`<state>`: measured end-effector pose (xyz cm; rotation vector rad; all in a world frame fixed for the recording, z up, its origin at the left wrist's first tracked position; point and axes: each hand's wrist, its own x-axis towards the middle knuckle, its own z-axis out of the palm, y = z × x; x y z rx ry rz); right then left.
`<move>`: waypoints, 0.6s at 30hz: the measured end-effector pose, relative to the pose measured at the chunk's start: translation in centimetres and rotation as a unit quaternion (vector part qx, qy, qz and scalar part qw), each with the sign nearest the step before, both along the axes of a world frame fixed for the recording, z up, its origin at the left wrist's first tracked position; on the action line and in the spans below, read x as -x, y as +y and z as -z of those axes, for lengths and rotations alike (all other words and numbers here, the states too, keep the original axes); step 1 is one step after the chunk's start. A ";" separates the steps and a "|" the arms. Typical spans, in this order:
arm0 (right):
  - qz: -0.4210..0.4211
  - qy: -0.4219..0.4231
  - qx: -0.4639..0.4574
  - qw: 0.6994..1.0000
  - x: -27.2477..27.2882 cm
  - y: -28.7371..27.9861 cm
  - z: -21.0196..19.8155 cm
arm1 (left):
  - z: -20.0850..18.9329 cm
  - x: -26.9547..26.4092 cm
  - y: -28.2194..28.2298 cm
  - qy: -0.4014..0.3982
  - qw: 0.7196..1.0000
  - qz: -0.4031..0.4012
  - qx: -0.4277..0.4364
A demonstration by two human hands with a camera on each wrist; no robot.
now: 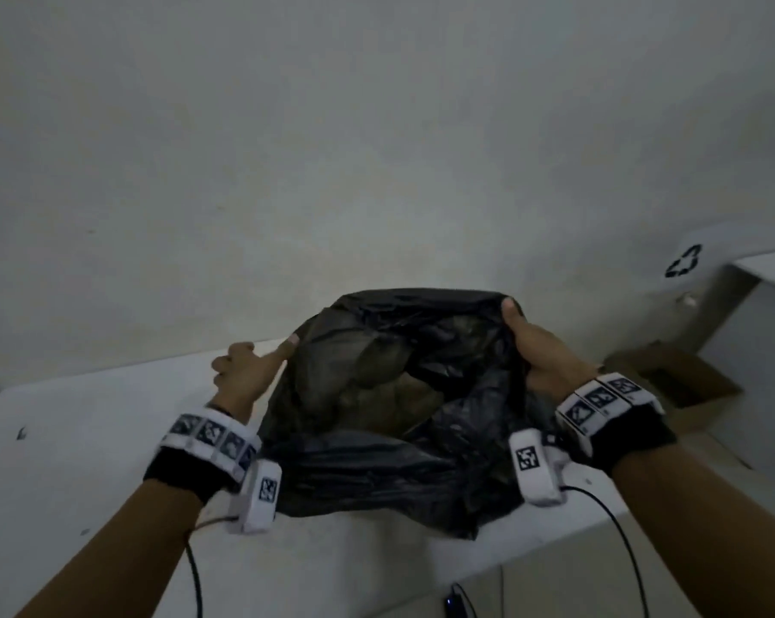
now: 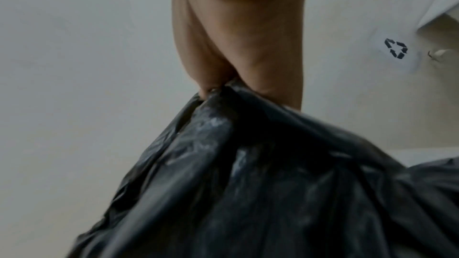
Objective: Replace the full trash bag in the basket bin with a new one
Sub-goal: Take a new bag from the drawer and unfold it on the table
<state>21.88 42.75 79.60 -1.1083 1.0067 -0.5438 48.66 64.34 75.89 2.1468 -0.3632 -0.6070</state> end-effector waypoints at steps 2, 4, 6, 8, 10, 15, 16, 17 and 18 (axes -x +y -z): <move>0.061 -0.020 0.002 0.998 -0.2 0.1 -0.3 | -0.4 3.6 -0.1 -0.124 0.988 -0.022 0.092; 0.107 -0.042 0.017 0.993 -0.1 0.4 -1.2 | -1.0 7.7 0.0 -0.141 0.983 0.107 0.057; 0.141 -0.065 0.034 0.987 0.1 0.6 -2.5 | -1.8 11.5 0.4 -0.019 0.963 0.261 -0.063; 0.165 -0.099 0.042 0.980 0.5 0.0 -3.7 | -1.7 13.9 -0.1 0.118 0.925 0.328 -0.152; 0.172 -0.127 0.038 0.976 1.1 -0.9 -4.6 | -1.3 15.4 -1.4 0.210 0.906 0.328 -0.169; 0.199 -0.197 0.028 0.960 4.2 -3.4 -5.7 | 0.6 19.5 -8.4 0.415 0.870 0.265 -0.028; 0.215 -0.205 0.030 0.954 5.1 -4.1 -5.6 | 0.8 20.7 -10.2 0.492 0.841 0.224 0.039; 0.230 -0.208 0.034 0.950 6.2 -5.0 -5.4 | 0.8 21.7 -12.0 0.556 0.803 0.174 0.125; 0.240 -0.207 0.037 0.948 7.6 -5.8 -5.2 | 0.4 22.7 -13.7 0.587 0.772 0.131 0.207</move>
